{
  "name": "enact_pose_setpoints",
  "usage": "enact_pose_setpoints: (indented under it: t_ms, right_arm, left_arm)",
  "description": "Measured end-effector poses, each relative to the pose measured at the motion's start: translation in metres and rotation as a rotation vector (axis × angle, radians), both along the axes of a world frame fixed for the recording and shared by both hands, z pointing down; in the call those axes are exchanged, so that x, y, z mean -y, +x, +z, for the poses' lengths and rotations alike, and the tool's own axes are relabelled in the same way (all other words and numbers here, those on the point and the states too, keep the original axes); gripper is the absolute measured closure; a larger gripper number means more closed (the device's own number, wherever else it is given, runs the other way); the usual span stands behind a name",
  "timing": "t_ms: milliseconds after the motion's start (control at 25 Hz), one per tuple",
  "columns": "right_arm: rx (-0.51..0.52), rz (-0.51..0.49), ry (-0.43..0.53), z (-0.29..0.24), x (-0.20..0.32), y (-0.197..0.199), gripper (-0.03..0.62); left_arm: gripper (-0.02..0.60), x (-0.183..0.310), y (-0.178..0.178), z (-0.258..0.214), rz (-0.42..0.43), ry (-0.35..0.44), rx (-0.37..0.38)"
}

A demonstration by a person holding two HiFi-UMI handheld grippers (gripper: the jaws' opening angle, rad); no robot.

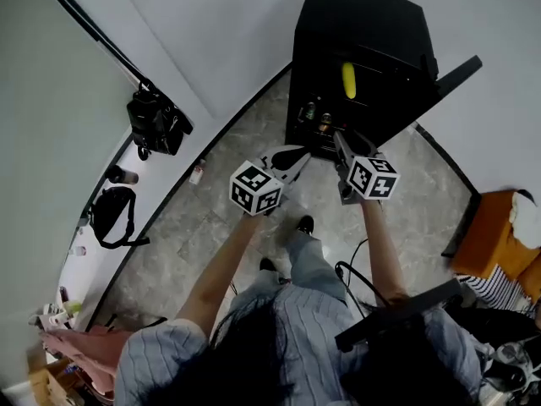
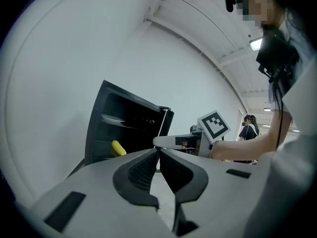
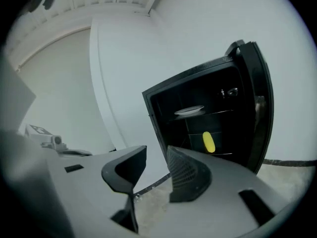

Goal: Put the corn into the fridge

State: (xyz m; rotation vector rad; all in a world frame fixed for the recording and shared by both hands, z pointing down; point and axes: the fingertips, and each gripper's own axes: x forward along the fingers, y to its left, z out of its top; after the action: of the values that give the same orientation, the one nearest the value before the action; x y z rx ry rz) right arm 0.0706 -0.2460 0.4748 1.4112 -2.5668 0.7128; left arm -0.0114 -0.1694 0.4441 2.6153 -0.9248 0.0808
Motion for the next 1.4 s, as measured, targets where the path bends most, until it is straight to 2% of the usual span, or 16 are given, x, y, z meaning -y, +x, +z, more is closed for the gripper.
enact_pose_setpoints:
  t_ms: [280,560,760,1400]
  right_arm:
    - [0.071,0.061,0.024,-0.024,-0.079,-0.004,0.456]
    - [0.105,0.073,0.039,-0.034,-0.155,-0.020,0.459]
    - [0.105,0.074,0.039,-0.040,-0.206,-0.028,0.464]
    - [0.077,-0.027,0.021,-0.049,-0.285,-0.014,0.485]
  left_arm:
    - [0.571,-0.066,-0.007,-0.015,0.046,0.040,-0.008]
    - [0.571,-0.137,-0.022,-0.017,0.081,0.050,0.014]
    - [0.571,-0.183,-0.028,-0.024,0.095,0.052,-0.010]
    - [0.571,-0.244,0.003,-0.036,0.008,0.035,-0.085]
